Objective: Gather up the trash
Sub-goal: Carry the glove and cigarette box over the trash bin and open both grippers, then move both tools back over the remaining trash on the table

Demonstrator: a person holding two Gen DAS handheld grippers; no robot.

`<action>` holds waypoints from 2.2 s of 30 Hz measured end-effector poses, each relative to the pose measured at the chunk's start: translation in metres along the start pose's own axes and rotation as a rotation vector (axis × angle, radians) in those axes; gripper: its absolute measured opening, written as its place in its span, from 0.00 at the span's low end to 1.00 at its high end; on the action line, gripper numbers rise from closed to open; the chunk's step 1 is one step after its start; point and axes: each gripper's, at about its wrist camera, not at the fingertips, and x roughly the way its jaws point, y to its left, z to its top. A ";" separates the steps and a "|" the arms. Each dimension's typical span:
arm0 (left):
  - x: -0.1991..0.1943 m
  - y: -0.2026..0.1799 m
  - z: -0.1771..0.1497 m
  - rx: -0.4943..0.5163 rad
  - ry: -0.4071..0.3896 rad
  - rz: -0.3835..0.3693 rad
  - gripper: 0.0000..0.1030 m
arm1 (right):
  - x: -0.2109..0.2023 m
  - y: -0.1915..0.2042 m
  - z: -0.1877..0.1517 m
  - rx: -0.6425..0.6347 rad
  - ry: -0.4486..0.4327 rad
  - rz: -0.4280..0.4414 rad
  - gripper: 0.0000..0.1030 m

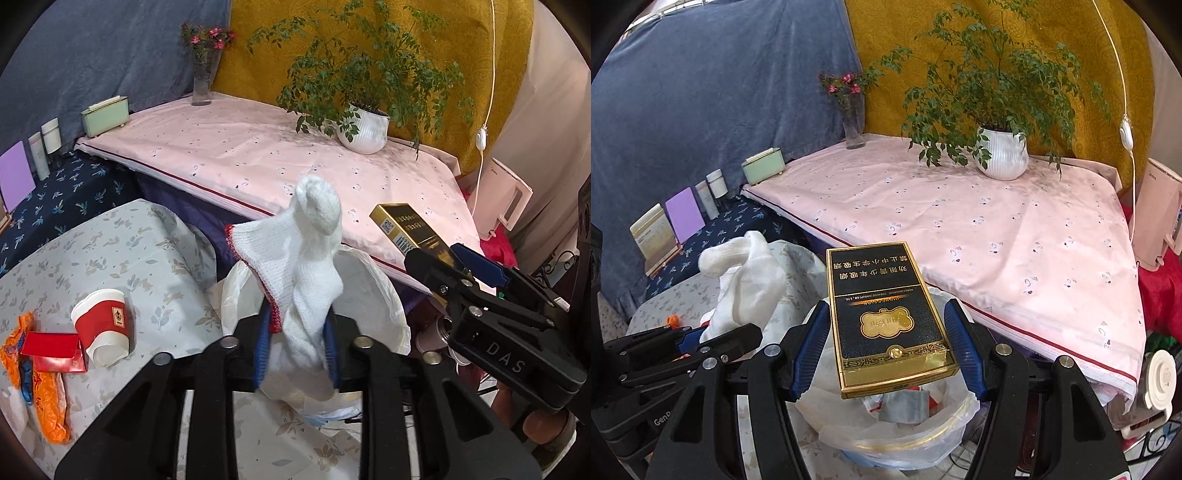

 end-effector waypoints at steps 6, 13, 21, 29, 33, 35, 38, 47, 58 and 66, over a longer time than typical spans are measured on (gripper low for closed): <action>-0.002 0.001 0.005 -0.001 -0.041 0.014 0.56 | 0.001 -0.003 0.004 0.019 -0.021 -0.003 0.61; -0.010 0.010 0.005 -0.016 -0.061 0.038 0.59 | -0.007 0.005 0.007 0.008 -0.039 0.008 0.61; -0.025 0.027 0.003 -0.048 -0.081 0.071 0.59 | -0.017 0.024 0.012 -0.020 -0.055 0.037 0.61; -0.044 0.048 -0.001 -0.090 -0.108 0.102 0.59 | -0.025 0.050 0.013 -0.057 -0.069 0.073 0.61; -0.052 0.060 -0.004 -0.111 -0.113 0.114 0.59 | -0.027 0.063 0.012 -0.073 -0.071 0.091 0.61; -0.055 0.066 -0.006 -0.120 -0.117 0.120 0.59 | -0.027 0.070 0.011 -0.083 -0.069 0.100 0.61; -0.061 0.074 -0.009 -0.135 -0.122 0.133 0.59 | -0.027 0.083 0.010 -0.101 -0.066 0.113 0.61; -0.076 0.104 -0.019 -0.188 -0.135 0.176 0.59 | -0.025 0.114 0.004 -0.146 -0.052 0.153 0.61; -0.098 0.153 -0.043 -0.267 -0.140 0.265 0.66 | -0.018 0.158 -0.005 -0.201 -0.025 0.216 0.61; -0.116 0.198 -0.074 -0.327 -0.111 0.380 0.71 | -0.012 0.198 -0.019 -0.251 0.014 0.273 0.61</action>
